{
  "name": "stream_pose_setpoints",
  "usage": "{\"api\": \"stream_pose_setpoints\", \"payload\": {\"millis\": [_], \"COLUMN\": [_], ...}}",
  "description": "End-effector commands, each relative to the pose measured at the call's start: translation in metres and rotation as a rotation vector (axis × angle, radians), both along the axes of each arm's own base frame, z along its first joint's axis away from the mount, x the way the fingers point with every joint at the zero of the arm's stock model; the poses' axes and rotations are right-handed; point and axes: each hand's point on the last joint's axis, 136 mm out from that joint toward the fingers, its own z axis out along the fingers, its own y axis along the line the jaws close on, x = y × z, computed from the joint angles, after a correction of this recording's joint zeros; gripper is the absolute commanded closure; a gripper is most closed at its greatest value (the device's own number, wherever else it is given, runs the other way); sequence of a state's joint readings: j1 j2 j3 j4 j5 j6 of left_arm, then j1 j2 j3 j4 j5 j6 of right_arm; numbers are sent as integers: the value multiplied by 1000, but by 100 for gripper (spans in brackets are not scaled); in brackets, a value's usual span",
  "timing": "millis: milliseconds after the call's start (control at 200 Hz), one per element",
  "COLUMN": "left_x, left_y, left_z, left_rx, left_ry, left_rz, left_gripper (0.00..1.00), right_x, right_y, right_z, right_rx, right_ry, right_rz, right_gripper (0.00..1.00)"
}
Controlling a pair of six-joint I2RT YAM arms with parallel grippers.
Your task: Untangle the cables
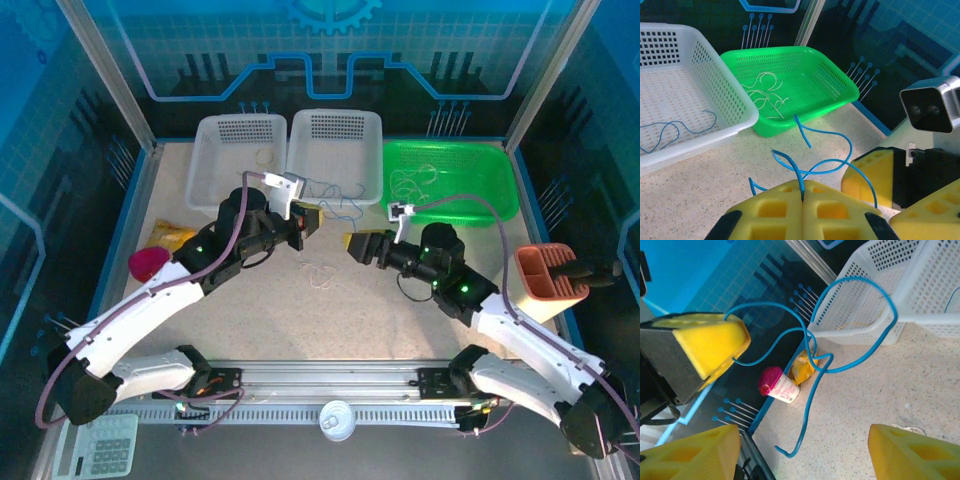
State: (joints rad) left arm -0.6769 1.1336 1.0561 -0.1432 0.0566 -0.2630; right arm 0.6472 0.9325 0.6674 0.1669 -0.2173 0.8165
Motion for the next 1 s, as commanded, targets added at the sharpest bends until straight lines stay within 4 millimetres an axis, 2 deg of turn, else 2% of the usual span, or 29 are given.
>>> {"api": "stream_pose_setpoints", "payload": {"millis": [0,75,195,385,545,735,760,845,900,915,995], "left_x": [0,-1,-1,-1,3,16,16,17,17,17,18], "left_y": [4,5,5,6,10,29,31,35,38,38,44], "left_z": [8,9,7,5,2,-14,-15,-17,-19,-19,-20], "left_rx": [-32,-34,-32,-37,-35,-18,-21,-28,-25,-26,-24], "left_ry": [-22,-25,-22,-23,-18,11,12,10,11,11,11], "left_rz": [15,14,14,20,51,179,186,198,207,209,221], "left_gripper": [100,100,100,100,100,100,96,70,51,46,33], "right_x": [1,2,4,5,1,-6,-7,-9,-8,-9,-10], "right_y": [12,14,11,4,-8,-21,-22,-22,-22,-22,-19], "right_z": [20,18,18,20,28,41,43,52,50,62,74], "right_rx": [46,42,21,-13,-63,-127,-129,-140,-163,-153,-161], "right_ry": [-45,-42,-52,-62,-92,-143,-147,-171,-170,-190,-215], "right_rz": [18,20,4,-11,-22,-36,-33,-21,-15,-13,10], "right_gripper": [35,42,60,100,100,100,100,100,100,100,100]}}
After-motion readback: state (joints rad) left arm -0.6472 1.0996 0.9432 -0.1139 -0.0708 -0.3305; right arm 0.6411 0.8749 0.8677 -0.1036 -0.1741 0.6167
